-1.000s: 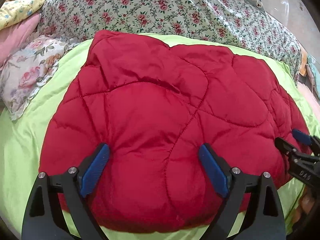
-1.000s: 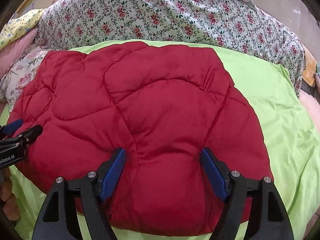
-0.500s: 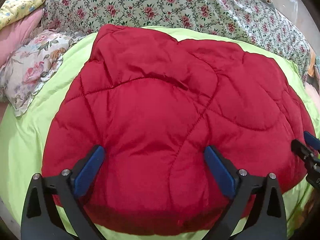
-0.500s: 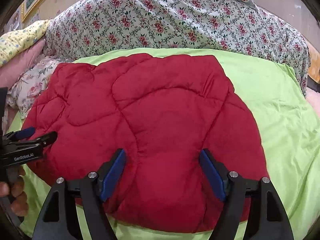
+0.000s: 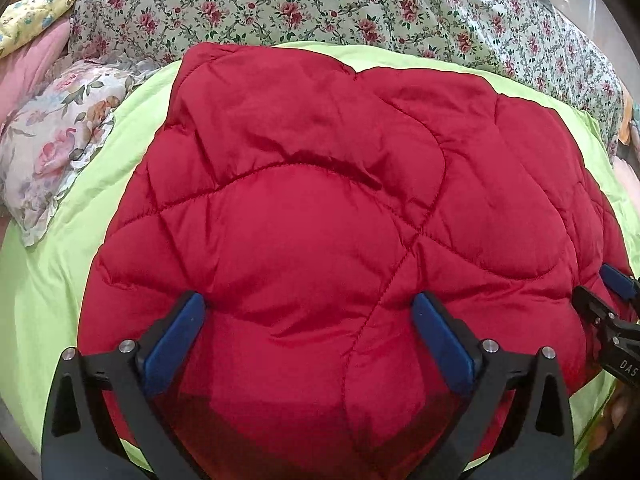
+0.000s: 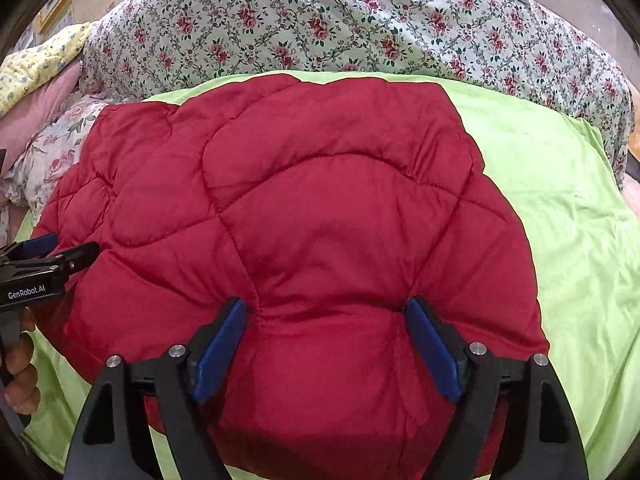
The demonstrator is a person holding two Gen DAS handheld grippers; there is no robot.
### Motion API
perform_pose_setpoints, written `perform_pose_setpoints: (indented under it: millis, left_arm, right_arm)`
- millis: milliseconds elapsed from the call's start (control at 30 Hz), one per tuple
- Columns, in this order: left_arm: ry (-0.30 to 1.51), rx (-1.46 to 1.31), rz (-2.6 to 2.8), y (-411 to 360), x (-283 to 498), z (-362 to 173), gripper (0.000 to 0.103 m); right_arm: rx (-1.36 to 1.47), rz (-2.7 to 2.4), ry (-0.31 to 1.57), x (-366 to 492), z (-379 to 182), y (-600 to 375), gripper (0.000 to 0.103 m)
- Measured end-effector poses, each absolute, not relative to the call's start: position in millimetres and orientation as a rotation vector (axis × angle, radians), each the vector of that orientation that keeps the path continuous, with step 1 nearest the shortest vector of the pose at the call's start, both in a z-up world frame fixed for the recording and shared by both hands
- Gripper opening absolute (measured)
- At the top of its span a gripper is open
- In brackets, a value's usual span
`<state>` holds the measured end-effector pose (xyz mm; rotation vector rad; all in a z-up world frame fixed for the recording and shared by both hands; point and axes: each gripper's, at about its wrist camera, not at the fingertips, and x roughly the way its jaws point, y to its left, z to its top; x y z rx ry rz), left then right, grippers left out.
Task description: Fold large clothes
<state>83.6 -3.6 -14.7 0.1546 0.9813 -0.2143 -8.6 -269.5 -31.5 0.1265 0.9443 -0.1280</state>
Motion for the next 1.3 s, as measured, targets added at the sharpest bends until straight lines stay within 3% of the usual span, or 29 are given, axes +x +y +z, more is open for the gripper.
perform_pose_setpoints:
  millis: [567, 933, 1300]
  left_arm:
    - [0.995, 0.142, -0.219, -0.4, 80.0, -9.6, 0.103]
    - [0.966, 0.071, -0.266, 21.6, 27.8, 10.2, 0.103]
    - [1.062, 0.081, -0.256, 37.7, -18.9, -12.5, 0.103]
  right_arm:
    - [0.130, -0.112, 0.975, -4.6, -27.8, -274.3, 0.086]
    - [0.211, -0.043, 0.914, -43.3, 5.9, -262.6, 0.087]
    - [0.244, -0.012, 0.968, -91.8, 5.6, -237.0, 0.088]
